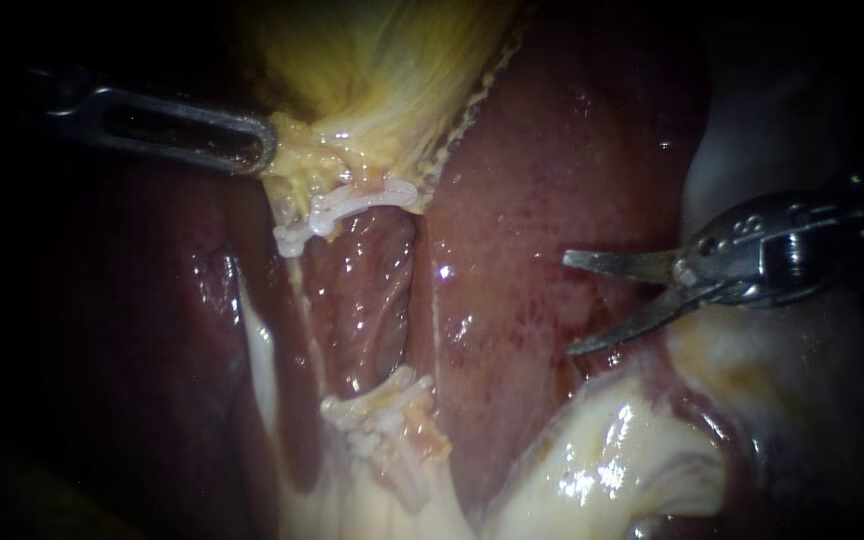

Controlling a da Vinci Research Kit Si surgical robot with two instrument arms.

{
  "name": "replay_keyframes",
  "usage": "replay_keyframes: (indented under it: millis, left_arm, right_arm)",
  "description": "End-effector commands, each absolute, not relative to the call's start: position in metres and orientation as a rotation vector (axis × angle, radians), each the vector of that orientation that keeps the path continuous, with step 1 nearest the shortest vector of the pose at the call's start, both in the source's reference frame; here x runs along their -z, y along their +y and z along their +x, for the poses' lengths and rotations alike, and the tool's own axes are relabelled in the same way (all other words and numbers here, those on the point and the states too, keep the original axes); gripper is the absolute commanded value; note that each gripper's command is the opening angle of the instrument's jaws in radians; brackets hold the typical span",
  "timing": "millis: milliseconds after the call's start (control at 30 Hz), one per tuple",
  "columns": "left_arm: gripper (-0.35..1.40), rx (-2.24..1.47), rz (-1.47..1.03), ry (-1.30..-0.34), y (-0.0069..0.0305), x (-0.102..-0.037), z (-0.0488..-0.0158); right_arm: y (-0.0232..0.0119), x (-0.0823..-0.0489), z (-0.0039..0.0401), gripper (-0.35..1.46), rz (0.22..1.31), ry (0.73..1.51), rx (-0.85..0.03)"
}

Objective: Go back from the cut right tube

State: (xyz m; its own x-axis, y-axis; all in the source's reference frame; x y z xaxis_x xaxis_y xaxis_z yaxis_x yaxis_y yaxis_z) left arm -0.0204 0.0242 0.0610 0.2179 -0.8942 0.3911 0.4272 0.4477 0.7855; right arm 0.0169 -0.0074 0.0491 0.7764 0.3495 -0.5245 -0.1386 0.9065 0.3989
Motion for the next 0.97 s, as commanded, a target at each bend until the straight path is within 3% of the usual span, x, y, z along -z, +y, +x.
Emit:
replay_keyframes:
  millis: [33, 533, 967]
  left_arm:
    - [-0.35, 0.993, 0.592, -0.953, 0.0242, -0.061, -0.0204]
    - [-0.35, 0.978, 0.59, -0.947, 0.0223, -0.0644, -0.0244]
    - [-0.35, 0.975, 0.593, -0.945, 0.0225, -0.0645, -0.0241]
  right_arm:
    - [-0.0075, -0.0493, 0.017, 1.43, 0.351, 0.631, -0.271]
    - [-0.0076, -0.0499, 0.0169, 1.43, 0.349, 0.631, -0.271]
    - [-0.0079, -0.0503, 0.0178, 1.43, 0.356, 0.631, -0.27]
